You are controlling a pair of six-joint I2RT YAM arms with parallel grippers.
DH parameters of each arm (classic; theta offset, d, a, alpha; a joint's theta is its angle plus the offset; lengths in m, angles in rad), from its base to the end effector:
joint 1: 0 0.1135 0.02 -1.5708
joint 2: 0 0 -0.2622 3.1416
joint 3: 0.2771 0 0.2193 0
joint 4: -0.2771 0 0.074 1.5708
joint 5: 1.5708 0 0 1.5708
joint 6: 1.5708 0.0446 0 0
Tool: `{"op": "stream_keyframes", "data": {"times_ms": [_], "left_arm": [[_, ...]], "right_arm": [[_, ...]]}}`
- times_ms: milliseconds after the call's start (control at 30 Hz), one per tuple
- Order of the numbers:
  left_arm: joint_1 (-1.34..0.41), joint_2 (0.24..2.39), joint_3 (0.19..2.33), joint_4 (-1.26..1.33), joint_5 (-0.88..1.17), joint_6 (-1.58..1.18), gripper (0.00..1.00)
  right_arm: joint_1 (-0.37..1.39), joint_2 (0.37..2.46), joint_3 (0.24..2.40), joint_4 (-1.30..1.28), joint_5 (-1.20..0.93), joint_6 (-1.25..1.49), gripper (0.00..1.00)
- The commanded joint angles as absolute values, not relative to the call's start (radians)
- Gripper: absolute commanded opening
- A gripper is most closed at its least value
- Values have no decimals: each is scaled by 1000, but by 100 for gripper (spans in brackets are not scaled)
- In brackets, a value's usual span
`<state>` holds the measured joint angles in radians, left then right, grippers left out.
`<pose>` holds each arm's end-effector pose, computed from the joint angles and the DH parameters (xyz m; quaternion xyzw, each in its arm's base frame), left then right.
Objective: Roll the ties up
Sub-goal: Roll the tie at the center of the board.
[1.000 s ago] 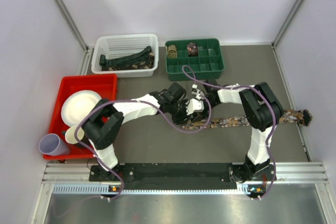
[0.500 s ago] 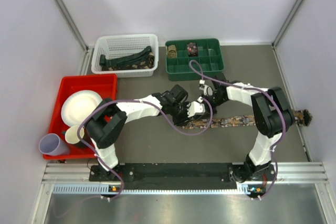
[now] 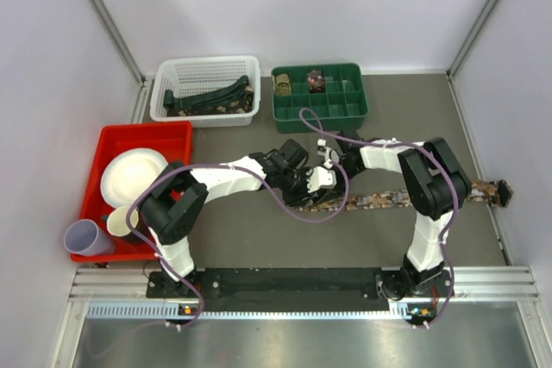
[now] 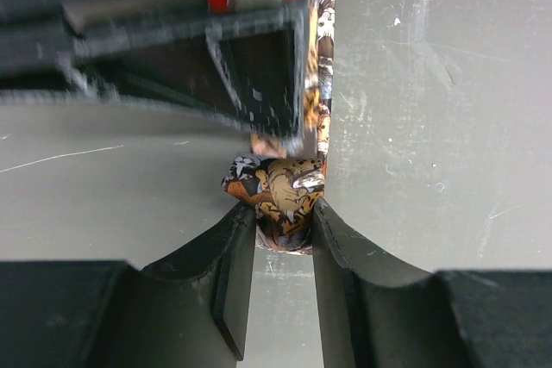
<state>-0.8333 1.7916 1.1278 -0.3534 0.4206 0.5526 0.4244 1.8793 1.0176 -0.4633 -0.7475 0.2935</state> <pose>0.2157 -0.2645 0.1890 0.6448 0.6873 -0.2362 0.2365 0.2686 0.1546 0.1388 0.1051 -0.9190 -0.3793 0.0204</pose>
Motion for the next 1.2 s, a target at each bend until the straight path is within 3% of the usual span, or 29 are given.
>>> {"op": "stream_keyframes", "data": {"times_ms": [0, 633, 833, 967, 1167], "left_arm": [[-836, 1759, 1154, -356, 431, 558, 36], [-847, 1853, 1160, -403, 411, 610, 36], [-848, 1865, 1150, -419, 397, 632, 36], [-848, 1870, 1157, -419, 397, 627, 36], [-848, 1867, 1154, -411, 400, 624, 36]], "right_arm": [[462, 1919, 1078, -408, -742, 333, 11], [405, 1850, 1097, -543, -802, 288, 13], [364, 1773, 1098, -580, -851, 268, 23], [365, 1749, 1072, -532, -879, 299, 37], [385, 1813, 1039, -448, -885, 342, 38]]}}
